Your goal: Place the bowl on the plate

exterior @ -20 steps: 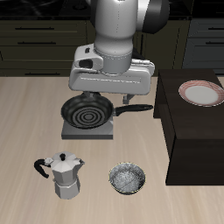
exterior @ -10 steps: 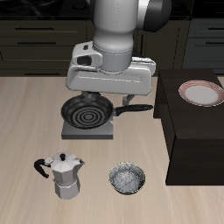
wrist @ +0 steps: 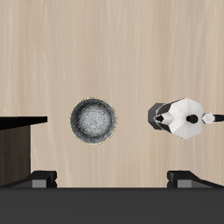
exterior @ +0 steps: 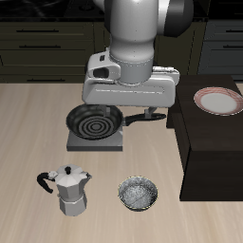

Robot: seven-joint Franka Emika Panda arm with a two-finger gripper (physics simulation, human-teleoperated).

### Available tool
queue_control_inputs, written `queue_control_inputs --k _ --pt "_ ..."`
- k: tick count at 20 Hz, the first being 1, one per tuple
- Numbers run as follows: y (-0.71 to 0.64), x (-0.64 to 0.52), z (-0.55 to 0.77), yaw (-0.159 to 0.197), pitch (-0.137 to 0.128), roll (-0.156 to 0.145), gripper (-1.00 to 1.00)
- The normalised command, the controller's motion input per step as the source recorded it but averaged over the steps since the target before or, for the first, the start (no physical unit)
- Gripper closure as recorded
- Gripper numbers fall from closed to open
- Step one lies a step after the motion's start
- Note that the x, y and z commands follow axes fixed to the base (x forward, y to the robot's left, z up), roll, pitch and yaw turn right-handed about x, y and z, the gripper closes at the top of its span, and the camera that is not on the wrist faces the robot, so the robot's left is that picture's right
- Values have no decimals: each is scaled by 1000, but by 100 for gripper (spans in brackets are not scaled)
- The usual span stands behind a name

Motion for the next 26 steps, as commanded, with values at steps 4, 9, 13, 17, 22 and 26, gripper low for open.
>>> queue_control_inputs --k 4,9,13,17,22,26 --pt "27 85 -106 6 8 20 -100" --pt "-35 105 -86 6 -7 -2 -100" --pt "-19 55 -143 -1 8 -9 -100" --pt "-33 102 -206 -3 -7 -44 -100" --pt "92 92 -350 12 41 15 -100" --pt "121 90 -311 8 38 19 -100"
